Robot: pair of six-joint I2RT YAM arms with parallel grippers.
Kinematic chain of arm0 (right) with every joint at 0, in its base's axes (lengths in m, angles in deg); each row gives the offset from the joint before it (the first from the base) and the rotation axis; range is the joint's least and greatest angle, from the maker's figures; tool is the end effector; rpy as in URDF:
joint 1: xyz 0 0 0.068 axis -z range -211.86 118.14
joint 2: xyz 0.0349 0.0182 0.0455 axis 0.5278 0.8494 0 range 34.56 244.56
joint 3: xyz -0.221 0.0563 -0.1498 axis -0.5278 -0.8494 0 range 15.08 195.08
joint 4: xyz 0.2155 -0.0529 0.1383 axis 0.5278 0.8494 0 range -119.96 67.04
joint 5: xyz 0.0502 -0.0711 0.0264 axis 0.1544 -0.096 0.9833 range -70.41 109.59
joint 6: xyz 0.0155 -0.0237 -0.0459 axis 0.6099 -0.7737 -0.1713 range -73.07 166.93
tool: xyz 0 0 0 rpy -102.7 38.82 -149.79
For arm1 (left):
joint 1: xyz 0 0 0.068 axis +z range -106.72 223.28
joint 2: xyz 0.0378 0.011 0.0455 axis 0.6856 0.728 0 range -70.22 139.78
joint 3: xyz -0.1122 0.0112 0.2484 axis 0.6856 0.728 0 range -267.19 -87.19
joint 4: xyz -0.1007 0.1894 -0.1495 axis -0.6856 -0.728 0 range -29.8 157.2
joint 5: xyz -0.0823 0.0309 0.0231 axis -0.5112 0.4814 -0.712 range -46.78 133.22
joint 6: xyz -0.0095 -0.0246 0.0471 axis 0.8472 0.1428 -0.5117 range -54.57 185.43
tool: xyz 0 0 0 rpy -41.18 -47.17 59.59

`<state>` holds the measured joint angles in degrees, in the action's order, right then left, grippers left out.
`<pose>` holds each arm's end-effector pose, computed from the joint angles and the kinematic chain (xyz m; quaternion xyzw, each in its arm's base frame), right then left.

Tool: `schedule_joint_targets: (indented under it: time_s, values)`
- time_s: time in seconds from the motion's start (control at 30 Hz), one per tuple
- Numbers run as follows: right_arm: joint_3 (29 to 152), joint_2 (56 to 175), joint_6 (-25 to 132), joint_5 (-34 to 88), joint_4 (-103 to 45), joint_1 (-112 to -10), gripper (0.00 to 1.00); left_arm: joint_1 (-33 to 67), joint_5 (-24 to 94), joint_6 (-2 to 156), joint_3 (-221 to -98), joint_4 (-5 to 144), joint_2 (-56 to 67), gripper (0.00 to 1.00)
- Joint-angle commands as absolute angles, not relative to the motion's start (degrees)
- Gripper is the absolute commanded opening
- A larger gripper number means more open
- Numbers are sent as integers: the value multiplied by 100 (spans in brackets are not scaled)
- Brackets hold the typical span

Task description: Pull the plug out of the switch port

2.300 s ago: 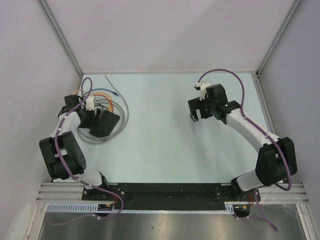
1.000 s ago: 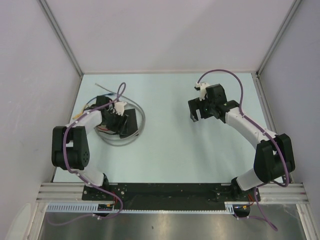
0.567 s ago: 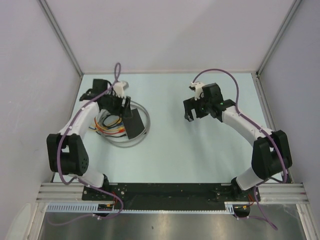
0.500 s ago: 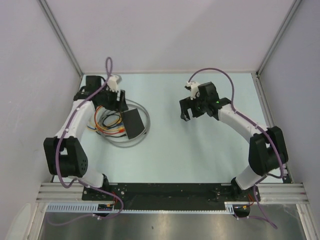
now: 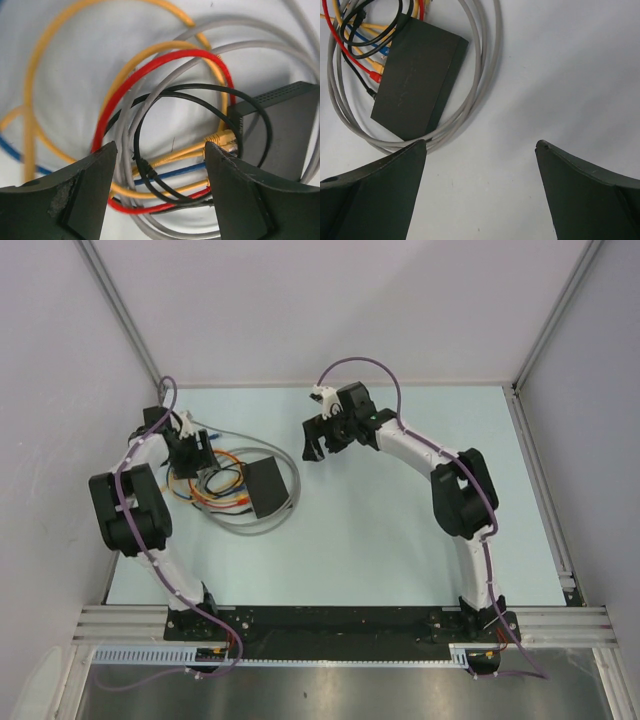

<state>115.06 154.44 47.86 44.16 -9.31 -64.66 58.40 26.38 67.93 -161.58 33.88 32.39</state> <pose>0.3982 0.2743 0.2464 -0.3293 0.8289 0.3035 0.3351 0.3631 0.0875 0.2131 -0.1113 0.9531 -0.1143 0.2574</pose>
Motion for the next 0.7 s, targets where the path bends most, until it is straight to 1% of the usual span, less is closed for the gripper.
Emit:
schedule_joint_targets:
  time_s: [0.0, 0.13, 0.2, 0.27, 0.4, 0.43, 0.53, 0.57, 0.67]
  values:
    - [12019, 15997, 4974, 5078, -921, -6534, 96, 5796, 2134, 7000, -16304, 3546, 3709, 77]
    - [12117, 16174, 4957, 5018, -878, -6631, 96, 5507, 1975, 6860, -16514, 3485, 4096, 77]
    - [11915, 16069, 4904, 4956, -842, -6640, 96, 5331, 1879, 6842, -16628, 3441, 4263, 77]
    - [11669, 15753, 4826, 4859, -842, -6614, 96, 5032, 1817, 6850, -16655, 3476, 4316, 76]
    - [10477, 14989, 4737, 4771, -886, -6430, 97, 4435, 1703, 6929, -16691, 3512, 4413, 76]
    - [10255, 14805, 4720, 4745, -886, -6325, 97, 4146, 1685, 6938, -16691, 3520, 4439, 76]
    - [9580, 14128, 4711, 4675, -843, -6053, 97, 3706, 1580, 7008, -16691, 3556, 4466, 75]
    - [9455, 13804, 4702, 4666, -808, -5982, 97, 3600, 1545, 7035, -16691, 3564, 4492, 75]
    - [9050, 13389, 4711, 4718, -597, -5614, 97, 3160, 1413, 7140, -16664, 3591, 4457, 75]
